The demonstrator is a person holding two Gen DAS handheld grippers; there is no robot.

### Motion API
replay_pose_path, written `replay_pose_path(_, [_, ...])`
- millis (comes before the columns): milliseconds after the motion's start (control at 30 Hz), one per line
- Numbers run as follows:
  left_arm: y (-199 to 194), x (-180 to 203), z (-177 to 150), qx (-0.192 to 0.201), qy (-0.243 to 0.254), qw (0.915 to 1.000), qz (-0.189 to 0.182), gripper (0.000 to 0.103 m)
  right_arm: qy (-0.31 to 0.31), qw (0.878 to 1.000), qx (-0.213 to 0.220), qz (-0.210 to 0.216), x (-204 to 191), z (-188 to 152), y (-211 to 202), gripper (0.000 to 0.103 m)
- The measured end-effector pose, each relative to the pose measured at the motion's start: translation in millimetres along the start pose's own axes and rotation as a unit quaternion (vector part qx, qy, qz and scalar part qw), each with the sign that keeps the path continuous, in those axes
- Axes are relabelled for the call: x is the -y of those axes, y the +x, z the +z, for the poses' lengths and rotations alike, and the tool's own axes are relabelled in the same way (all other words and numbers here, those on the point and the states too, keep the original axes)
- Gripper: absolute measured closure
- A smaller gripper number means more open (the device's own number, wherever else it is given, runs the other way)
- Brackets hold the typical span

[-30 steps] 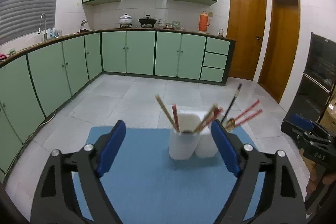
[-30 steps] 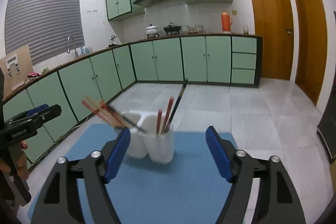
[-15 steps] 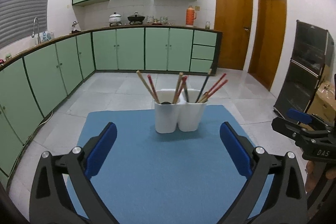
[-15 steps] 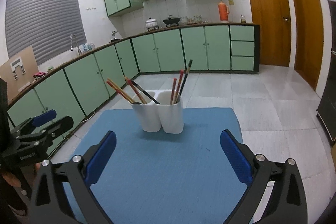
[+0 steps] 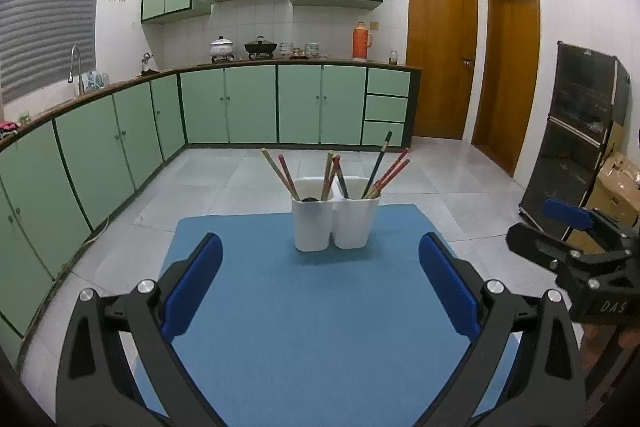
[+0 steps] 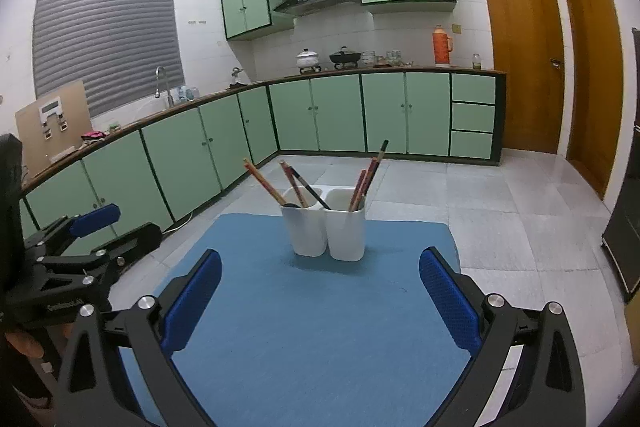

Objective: Organize utensils

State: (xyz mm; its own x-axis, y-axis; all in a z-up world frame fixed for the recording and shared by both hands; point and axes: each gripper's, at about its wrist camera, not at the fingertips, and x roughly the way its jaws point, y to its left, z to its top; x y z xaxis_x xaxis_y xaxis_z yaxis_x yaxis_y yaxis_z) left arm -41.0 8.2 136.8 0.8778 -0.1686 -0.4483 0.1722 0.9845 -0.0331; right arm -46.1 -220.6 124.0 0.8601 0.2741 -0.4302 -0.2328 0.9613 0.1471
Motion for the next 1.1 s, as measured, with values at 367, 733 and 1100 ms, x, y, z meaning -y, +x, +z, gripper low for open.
replay_pose_path(367, [-9.3, 2.3, -1.7, 0.004, 0.002, 1.0000, -0.005, 0.007, -0.004, 1.000, 0.003, 0.000, -5.9, 1.1, -3.9, 0.006])
replay_pose_path(733, [-9.4, 4.2, -3.0, 0.006, 0.002, 1.0000, -0.003, 0.007, -0.004, 1.000, 0.004, 0.001, -7.8, 0.6, -5.2, 0.006])
replay_pose_path(1100, [-9.7, 7.1, -5.0, 0.005, 0.003, 1.0000, -0.003, 0.007, -0.004, 1.000, 0.000, 0.002, -7.8, 0.1, -2.5, 0.006])
